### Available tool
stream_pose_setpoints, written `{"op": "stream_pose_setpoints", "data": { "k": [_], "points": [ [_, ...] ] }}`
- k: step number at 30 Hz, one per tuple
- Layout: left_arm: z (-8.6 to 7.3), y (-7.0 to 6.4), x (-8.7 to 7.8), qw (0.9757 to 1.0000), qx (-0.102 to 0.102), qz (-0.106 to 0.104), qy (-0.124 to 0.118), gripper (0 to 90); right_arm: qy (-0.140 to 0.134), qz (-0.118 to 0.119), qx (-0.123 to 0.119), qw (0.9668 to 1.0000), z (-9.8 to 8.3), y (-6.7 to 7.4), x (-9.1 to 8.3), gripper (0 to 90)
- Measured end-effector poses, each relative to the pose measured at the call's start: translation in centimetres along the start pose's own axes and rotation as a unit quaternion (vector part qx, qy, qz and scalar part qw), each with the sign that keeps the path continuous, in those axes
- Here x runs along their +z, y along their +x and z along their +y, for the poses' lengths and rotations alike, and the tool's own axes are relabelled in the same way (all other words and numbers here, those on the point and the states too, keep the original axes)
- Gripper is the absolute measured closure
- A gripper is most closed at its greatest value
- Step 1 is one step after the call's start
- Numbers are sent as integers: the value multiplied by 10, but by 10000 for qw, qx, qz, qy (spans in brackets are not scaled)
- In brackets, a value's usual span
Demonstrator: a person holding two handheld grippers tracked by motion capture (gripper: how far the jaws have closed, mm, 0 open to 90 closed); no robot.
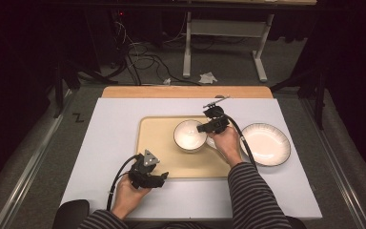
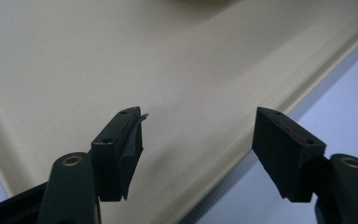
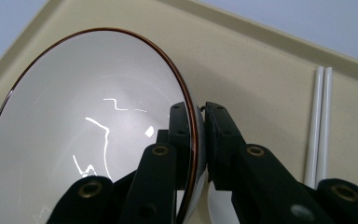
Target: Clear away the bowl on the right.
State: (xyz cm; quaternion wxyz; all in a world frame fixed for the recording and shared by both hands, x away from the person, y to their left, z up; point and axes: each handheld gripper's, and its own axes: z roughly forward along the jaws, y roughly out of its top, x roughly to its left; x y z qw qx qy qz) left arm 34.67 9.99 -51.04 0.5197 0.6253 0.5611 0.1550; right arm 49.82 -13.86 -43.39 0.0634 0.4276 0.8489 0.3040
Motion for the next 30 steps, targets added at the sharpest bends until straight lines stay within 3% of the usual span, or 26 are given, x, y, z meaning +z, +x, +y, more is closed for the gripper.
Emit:
{"op": "stream_pose_setpoints", "data": {
  "k": [12, 18, 22, 23, 27, 30],
  "points": [
    [-2, -2, 0, 10000, 66, -22, 66, 337, 152, 136, 196, 9996, 16, 0, 33, 845],
    [-3, -1, 1, 9999, 80, -6, 91, 337, 296, 12, 216, 9993, 22, 1, 49, 848],
    [-3, -1, 0, 9999, 116, -12, 113, 337, 323, -4, 361, 9988, 25, -3, 56, 841],
    [-4, -1, 0, 9999, 102, -28, 105, 338, 338, -19, 456, 9984, 27, -5, 58, 812],
    [-5, -2, 1, 9999, 120, -32, 121, 339, 329, -258, 493, 9979, 34, -10, 62, 649],
    [-4, -2, 1, 9999, 119, -34, 115, 339, 318, -410, 504, 9974, 37, -12, 65, 579]
  ]
}}
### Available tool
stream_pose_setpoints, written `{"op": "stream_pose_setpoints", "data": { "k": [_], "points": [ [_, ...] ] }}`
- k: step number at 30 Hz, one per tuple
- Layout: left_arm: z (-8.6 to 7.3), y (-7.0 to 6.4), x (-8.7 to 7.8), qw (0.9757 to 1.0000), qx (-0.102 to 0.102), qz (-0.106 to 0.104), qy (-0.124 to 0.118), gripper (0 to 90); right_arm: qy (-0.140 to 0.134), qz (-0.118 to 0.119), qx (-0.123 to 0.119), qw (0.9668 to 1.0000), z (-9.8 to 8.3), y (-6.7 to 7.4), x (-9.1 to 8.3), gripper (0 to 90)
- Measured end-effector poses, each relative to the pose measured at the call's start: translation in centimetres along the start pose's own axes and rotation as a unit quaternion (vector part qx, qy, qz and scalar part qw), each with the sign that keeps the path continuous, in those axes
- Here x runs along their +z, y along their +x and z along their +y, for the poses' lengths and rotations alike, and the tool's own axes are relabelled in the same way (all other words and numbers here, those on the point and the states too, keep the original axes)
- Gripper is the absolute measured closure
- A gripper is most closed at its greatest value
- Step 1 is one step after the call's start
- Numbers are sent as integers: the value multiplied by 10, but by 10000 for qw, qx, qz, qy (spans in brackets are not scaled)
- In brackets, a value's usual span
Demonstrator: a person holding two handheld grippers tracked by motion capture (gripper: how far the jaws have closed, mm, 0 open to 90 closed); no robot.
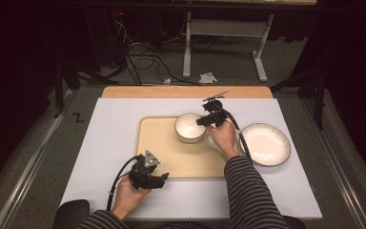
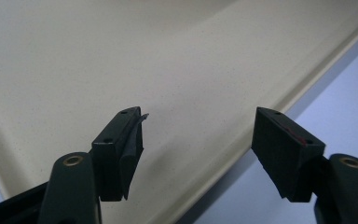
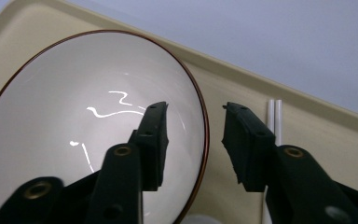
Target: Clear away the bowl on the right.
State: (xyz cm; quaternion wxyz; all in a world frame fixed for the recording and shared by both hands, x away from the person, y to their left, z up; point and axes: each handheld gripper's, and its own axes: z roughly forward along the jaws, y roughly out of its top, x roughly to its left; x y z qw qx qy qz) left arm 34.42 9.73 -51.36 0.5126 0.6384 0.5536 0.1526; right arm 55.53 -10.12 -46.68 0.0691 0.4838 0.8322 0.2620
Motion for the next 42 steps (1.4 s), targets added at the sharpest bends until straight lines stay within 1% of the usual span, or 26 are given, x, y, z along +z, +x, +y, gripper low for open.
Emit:
{"op": "stream_pose_setpoints", "data": {
  "k": [2, 5, 7, 9, 11, 13, 15, 17, 19, 20, 21, 22, 23, 25, 26, 27, 32, 35, 36, 38, 40, 42],
  "points": [
    [0, 0, 0, 10000, -5, -3, 1, 339, 31, -70, 4, 10000, 1, -2, 2, 562],
    [0, 0, 0, 10000, 5, -6, 3, 338, 36, -33, 69, 10000, 0, -4, 3, 562],
    [-1, 0, 0, 10000, 19, -4, 9, 338, 16, -44, 16, 10000, -1, -4, 3, 563],
    [-1, -1, 0, 10000, 22, -5, -8, 337, -10, -120, -52, 9999, -1, -3, 2, 567],
    [-1, -1, -1, 10000, 4, -15, -43, 336, -154, -82, -71, 9998, 0, -4, -2, 564],
    [0, -1, -1, 10000, -4, -14, -58, 329, -261, -62, -109, 9996, -2, -4, -8, 564],
    [0, -1, 0, 10000, -1, -4, -58, 326, -248, -50, -169, 9995, -4, -3, -14, 560],
    [0, -1, 0, 10000, -18, -1, -84, 323, -304, -151, -339, 9988, -7, -2, -21, 557],
    [0, -1, -1, 10000, 2, 1, -86, 320, -392, -218, -400, 9982, -10, -2, -30, 554],
    [0, -1, -1, 10000, 3, 0, -88, 320, -467, -218, -426, 9978, -11, -3, -35, 552],
    [0, -1, -1, 10000, -15, 0, -94, 320, -515, -181, -400, 9977, -12, -3, -39, 550],
    [0, -1, -1, 10000, 8, 3, -74, 319, -568, -154, -421, 9974, -13, -3, -44, 550],
    [0, -1, 0, 10000, -16, 1, -78, 319, -646, -153, -454, 9968, -15, -4, -47, 550],
    [0, 0, 0, 10000, -23, 11, -79, 318, -639, -203, -493, 9965, -20, -6, -53, 549],
    [0, -1, 0, 9999, -76, 10, -112, 318, -571, -251, -537, 9966, -23, -8, -54, 548],
    [1, 0, 0, 9999, -87, 21, -121, 318, -575, -276, -532, 9965, -26, -10, -56, 547],
    [3, 2, 0, 9997, -139, 59, -184, 316, -697, -135, -409, 9966, -40, -19, -68, 535],
    [4, 3, 0, 9997, -136, 65, -187, 317, -765, -100, -463, 9959, -49, -21, -76, 527],
    [3, 2, 0, 9997, -163, 52, -198, 317, -736, -110, -493, 9960, -51, -22, -79, 526],
    [3, 2, 1, 9997, -141, 41, -171, 317, -841, -128, -523, 9950, -56, -23, -84, 525],
    [3, 2, 1, 9998, -146, 38, -159, 318, -887, -114, -527, 9946, -61, -25, -90, 523],
    [3, 2, 1, 9997, -172, 32, -161, 319, -892, -159, -550, 9944, -66, -27, -94, 519]
  ]
}}
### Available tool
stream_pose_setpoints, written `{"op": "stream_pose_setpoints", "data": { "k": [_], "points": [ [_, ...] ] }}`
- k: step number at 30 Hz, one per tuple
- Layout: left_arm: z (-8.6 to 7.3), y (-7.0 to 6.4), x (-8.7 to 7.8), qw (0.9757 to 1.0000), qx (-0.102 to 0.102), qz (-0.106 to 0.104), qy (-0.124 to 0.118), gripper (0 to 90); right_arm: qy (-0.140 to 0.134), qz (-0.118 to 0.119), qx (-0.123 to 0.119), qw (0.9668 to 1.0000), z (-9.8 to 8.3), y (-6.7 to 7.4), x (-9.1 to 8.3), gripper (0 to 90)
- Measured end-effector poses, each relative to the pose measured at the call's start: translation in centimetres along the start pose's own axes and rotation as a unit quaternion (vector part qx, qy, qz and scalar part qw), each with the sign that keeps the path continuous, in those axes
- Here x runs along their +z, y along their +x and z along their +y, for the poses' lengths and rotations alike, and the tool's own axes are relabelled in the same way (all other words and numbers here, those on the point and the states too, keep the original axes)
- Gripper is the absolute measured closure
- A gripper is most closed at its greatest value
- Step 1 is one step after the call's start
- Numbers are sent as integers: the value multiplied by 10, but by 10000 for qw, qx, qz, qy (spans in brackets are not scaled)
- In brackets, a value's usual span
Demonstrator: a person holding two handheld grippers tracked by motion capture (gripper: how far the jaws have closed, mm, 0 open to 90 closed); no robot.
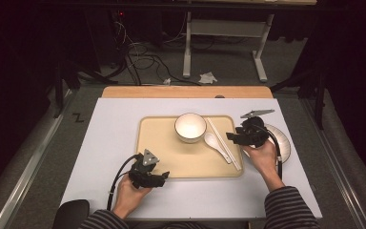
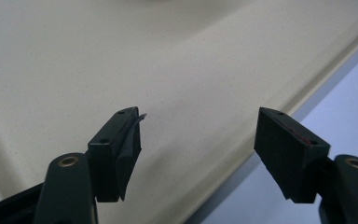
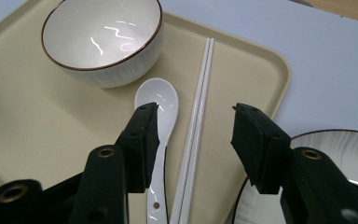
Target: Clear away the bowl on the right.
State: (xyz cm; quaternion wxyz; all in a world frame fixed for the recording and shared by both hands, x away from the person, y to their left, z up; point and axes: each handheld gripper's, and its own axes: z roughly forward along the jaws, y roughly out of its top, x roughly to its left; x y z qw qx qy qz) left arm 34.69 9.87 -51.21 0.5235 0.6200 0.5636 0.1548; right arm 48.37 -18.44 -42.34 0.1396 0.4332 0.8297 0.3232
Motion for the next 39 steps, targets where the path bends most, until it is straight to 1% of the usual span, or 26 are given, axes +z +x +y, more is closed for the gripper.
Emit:
{"op": "stream_pose_setpoints", "data": {
  "k": [5, 7, 10, 12, 14, 16, 18, 22, 25, 27, 30, 31, 33, 35, 36, 37, 39],
  "points": [
    [1, 0, 0, 10000, -43, -38, 3, 322, -43, -38, -25, 10000, -11, -3, -12, 503],
    [1, 0, 0, 10000, -46, -67, 7, 324, -14, -49, -11, 10000, -16, -4, -15, 513],
    [0, 0, 0, 10000, -17, -82, 30, 325, -45, -48, -3, 10000, -22, -5, -20, 516],
    [0, -1, 0, 9999, -16, -97, 30, 325, -86, -40, 55, 9999, -25, -5, -24, 513],
    [-1, -1, 0, 9999, 9, -108, 52, 327, -109, -33, 45, 9999, -28, -6, -27, 514],
    [-1, -1, 0, 9999, 20, -96, 63, 327, -108, -25, 2, 9999, -31, -6, -29, 513],
    [-1, -1, 1, 9999, -2, -106, 57, 330, -105, -34, 31, 9999, -35, -6, -31, 509],
    [-1, -1, -1, 9999, 24, -124, 58, 333, -77, -59, 38, 9999, -43, -7, -36, 508],
    [0, 0, -1, 9999, 3, -112, 40, 334, -98, -91, 118, 9998, -51, -8, -41, 505],
    [0, 0, -1, 9999, 2, -96, 49, 334, -147, -124, 123, 9997, -57, -10, -44, 502],
    [0, 0, 0, 9999, -20, -83, 54, 334, -179, -107, 253, 9995, -66, -13, -49, 485],
    [0, 0, 0, 9999, 5, -81, 68, 336, -220, -117, 253, 9994, -70, -15, -50, 483],
    [0, 0, -1, 9999, 3, -97, 27, 336, -242, -114, 332, 9991, -76, -16, -52, 468],
    [0, -2, -3, 9999, -15, -149, -3, 336, -297, -142, 300, 9990, -83, -18, -54, 431],
    [1, -2, -3, 9999, -32, -165, -10, 336, -318, -163, 296, 9989, -87, -19, -55, 427],
    [1, -2, -3, 9998, -73, -165, -29, 336, -328, -144, 334, 9988, -91, -20, -56, 426],
    [2, 0, -2, 9998, -80, -155, -9, 334, -319, -116, 367, 9987, -97, -23, -56, 410]
  ]
}}
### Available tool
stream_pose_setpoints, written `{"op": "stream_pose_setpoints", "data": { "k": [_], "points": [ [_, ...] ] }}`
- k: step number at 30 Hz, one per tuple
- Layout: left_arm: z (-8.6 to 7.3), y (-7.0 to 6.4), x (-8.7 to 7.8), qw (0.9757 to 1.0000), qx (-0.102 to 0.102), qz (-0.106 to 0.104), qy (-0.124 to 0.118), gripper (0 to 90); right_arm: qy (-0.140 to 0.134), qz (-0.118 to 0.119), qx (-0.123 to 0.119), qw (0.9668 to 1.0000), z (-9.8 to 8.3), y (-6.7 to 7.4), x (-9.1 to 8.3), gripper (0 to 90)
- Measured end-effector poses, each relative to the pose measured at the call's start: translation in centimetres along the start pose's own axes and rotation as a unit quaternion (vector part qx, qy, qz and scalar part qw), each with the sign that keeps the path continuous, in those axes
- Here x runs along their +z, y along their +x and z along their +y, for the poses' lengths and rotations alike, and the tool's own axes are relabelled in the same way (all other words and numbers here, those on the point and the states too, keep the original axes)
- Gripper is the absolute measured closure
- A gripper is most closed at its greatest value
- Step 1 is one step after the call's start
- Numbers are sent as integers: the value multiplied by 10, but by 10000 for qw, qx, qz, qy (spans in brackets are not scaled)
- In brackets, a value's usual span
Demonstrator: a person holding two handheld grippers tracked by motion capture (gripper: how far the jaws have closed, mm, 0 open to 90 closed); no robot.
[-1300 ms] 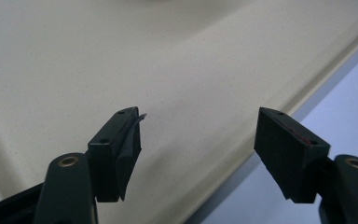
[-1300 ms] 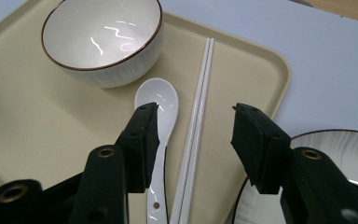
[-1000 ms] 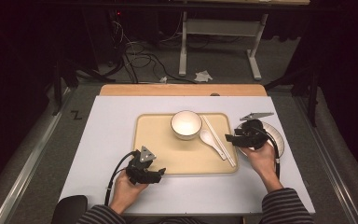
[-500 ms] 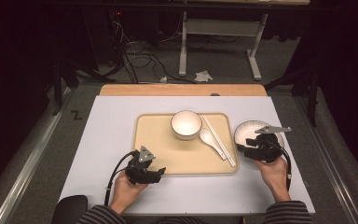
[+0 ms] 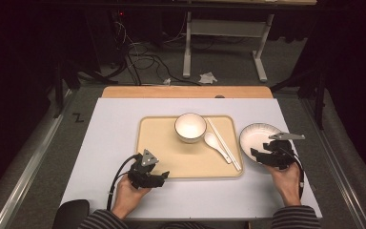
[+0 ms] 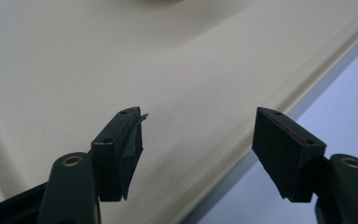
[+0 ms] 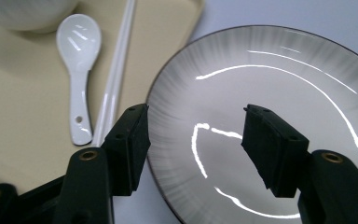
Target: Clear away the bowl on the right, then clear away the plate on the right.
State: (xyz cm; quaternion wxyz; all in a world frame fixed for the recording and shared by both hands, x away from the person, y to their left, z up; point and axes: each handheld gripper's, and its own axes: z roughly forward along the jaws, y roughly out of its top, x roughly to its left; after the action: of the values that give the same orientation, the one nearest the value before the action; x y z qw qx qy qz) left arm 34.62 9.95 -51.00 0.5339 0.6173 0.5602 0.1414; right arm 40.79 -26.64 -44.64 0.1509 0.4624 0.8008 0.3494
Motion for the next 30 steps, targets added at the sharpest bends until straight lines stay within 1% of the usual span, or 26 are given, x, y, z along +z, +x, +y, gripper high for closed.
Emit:
{"op": "stream_pose_setpoints", "data": {
  "k": [2, 4, 6, 8, 9, 11, 14, 16, 18, 20, 21, 23, 25, 27, 30],
  "points": [
    [0, 0, 0, 10000, -4, -9, 14, 332, 27, -114, -50, 9999, -4, -3, 1, 397],
    [0, -1, 0, 10000, -9, -32, 0, 332, 85, -238, -132, 9996, -8, -6, 1, 405],
    [0, -2, -2, 10000, 24, -67, 0, 332, 81, -359, -191, 9991, -11, -7, 1, 401],
    [0, -1, -3, 10000, 70, -65, 23, 332, 18, -406, -210, 9990, -12, -8, 1, 403],
    [0, -2, -3, 10000, 37, -64, 4, 332, 2, -402, -205, 9990, -12, -10, 0, 418],
    [0, -1, -3, 10000, 58, -60, 4, 332, -24, -414, -52, 9991, -13, -13, -1, 457],
    [0, -1, -2, 10000, 70, -22, -37, 332, -5, -661, 202, 9976, -14, -18, -3, 482],
    [1, 0, -2, 10000, 64, 10, -61, 333, -75, -674, 413, 9968, -15, -24, -6, 477],
    [2, 0, -2, 10000, 38, 17, -82, 333, -119, -686, 518, 9962, -15, -28, -9, 489],
    [1, 0, -2, 9999, 74, 29, -72, 333, -38, -669, 532, 9963, -17, -32, -11, 506],
    [1, 0, -2, 9999, 87, 32, -71, 333, 1, -695, 508, 9963, -17, -34, -11, 512],
    [1, 0, -2, 9999, 88, 28, -65, 333, 58, -724, 534, 9959, -19, -38, -13, 523],
    [1, 1, -1, 10000, 65, 32, -57, 334, 116, -841, 535, 9950, -20, -42, -14, 538],
    [1, 2, 0, 10000, 20, 64, -52, 334, 90, -990, 487, 9938, -22, -46, -15, 560],
    [2, 2, 1, 9999, 8, 76, -70, 335, 84, -1052, 516, 9931, -25, -49, -19, 567]
  ]
}}
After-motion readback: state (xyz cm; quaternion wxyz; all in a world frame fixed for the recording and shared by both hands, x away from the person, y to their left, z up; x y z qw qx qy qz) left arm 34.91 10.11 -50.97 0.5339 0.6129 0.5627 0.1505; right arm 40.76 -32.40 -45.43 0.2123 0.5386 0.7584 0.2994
